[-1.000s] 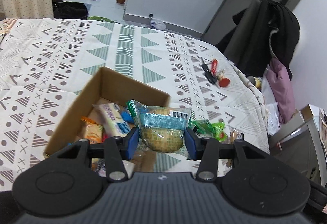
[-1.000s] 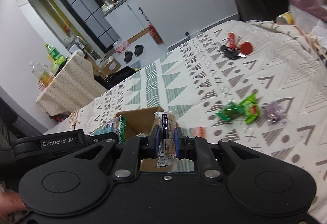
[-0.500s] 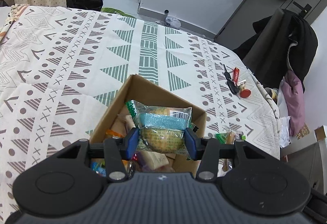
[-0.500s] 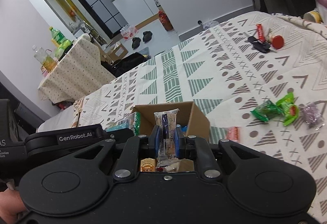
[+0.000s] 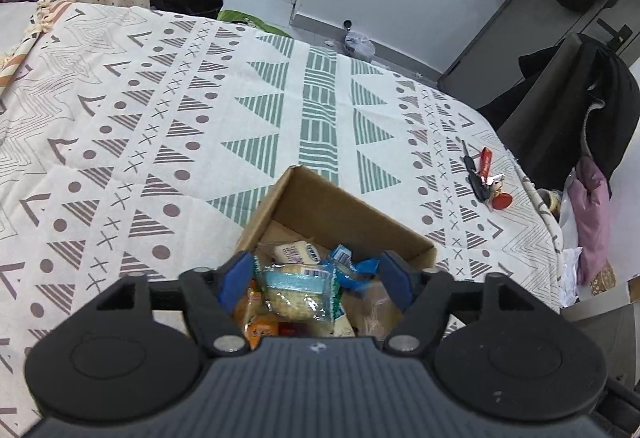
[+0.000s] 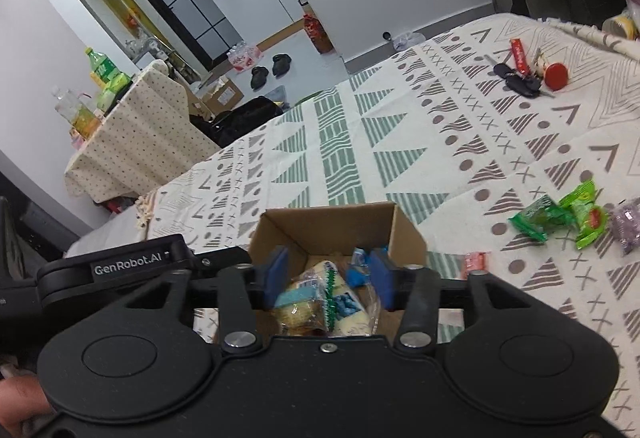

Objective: Organize snacks
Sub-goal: 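Carry the biscuit pack and clear stick pack into the box while opening both tools, then move both tools back over the green and purple candies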

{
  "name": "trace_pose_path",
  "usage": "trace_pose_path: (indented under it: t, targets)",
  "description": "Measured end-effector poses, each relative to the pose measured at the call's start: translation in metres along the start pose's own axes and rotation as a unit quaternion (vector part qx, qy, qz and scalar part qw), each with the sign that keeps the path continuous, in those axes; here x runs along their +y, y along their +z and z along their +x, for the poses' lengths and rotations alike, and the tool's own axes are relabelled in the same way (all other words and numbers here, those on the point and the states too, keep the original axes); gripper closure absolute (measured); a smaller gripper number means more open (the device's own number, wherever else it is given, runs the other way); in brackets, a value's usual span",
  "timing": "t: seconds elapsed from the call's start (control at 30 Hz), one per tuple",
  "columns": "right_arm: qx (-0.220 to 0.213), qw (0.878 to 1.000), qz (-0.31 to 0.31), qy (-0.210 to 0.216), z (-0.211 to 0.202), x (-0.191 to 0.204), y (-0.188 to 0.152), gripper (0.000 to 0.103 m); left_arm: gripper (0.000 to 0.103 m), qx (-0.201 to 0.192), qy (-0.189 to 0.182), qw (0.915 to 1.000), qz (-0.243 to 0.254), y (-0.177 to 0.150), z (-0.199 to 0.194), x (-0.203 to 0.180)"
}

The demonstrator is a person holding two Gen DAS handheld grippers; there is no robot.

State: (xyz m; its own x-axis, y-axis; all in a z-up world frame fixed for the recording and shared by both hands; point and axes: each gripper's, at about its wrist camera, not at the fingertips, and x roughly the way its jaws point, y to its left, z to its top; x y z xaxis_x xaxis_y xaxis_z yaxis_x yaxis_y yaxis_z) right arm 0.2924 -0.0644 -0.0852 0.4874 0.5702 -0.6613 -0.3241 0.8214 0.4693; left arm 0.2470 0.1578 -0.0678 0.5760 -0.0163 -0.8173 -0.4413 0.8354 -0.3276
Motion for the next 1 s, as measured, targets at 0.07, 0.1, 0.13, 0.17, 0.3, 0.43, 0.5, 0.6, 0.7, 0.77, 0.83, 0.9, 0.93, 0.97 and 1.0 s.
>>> trace_pose_path:
  t: [0.07,0.1,0.13,0.17,0.3,0.43,0.5,0.6,0.7,0.77,0.83,0.9,0.93,0.97,1.0]
  targets:
    - [0.001,1.0,0.004,-0.003,-0.004,-0.003,-0.002,0.055,0.027,0.002,0.004,1.0,0.006,-0.002,0.0,-0.001]
    - [0.0,1.0,0.008,-0.003,-0.007,-0.005,-0.002,0.053,0.027,0.004,0.005,0.9999,0.008,-0.003,0.0,-0.001]
    - [-0.001,1.0,0.009,-0.006,-0.01,-0.007,-0.003,0.049,0.026,0.007,0.008,0.9999,0.008,-0.004,-0.001,-0.003]
    - [-0.002,1.0,0.009,-0.008,-0.014,-0.009,-0.004,0.048,0.025,0.01,0.009,0.9999,0.008,-0.005,-0.001,-0.004]
    - [-0.006,1.0,0.007,-0.011,-0.029,-0.016,-0.008,0.04,0.02,0.009,0.009,0.9998,0.016,-0.014,-0.009,-0.015]
    - [-0.016,1.0,0.008,-0.019,-0.047,-0.026,-0.011,0.029,0.018,0.009,0.002,0.9996,0.028,-0.024,-0.018,-0.031]
    - [-0.021,0.999,0.006,-0.025,-0.056,-0.032,-0.013,0.024,0.018,0.011,0.003,0.9994,0.032,-0.031,-0.021,-0.038]
    - [-0.027,0.999,0.007,-0.03,-0.069,-0.041,-0.016,0.015,0.018,0.011,0.002,0.9992,0.039,-0.042,-0.026,-0.049]
    - [-0.032,0.999,0.012,-0.037,-0.082,-0.051,-0.018,0.007,0.017,0.013,-0.003,0.9989,0.045,-0.054,-0.031,-0.06]
    - [-0.037,0.999,0.011,-0.038,-0.093,-0.058,-0.019,0.005,0.01,0.01,0.0,0.9986,0.051,-0.062,-0.036,-0.067]
    - [-0.043,0.998,0.007,-0.04,-0.103,-0.064,-0.02,0.001,0.006,0.005,-0.001,0.9982,0.06,-0.069,-0.04,-0.076]
    - [-0.049,0.998,0.0,-0.043,-0.111,-0.072,-0.02,0.0,0.004,0.002,-0.003,0.9977,0.068,-0.076,-0.044,-0.084]
    - [-0.05,0.998,-0.002,-0.044,-0.115,-0.075,-0.02,0.0,0.003,0.001,-0.004,0.9975,0.07,-0.079,-0.045,-0.088]
    - [-0.051,0.998,-0.002,-0.045,-0.119,-0.079,-0.02,0.0,0.002,0.0,-0.004,0.9975,0.071,-0.082,-0.047,-0.091]
    - [-0.052,0.998,-0.002,-0.045,-0.122,-0.083,-0.02,0.0,0.002,-0.002,-0.005,0.9975,0.071,-0.085,-0.049,-0.094]
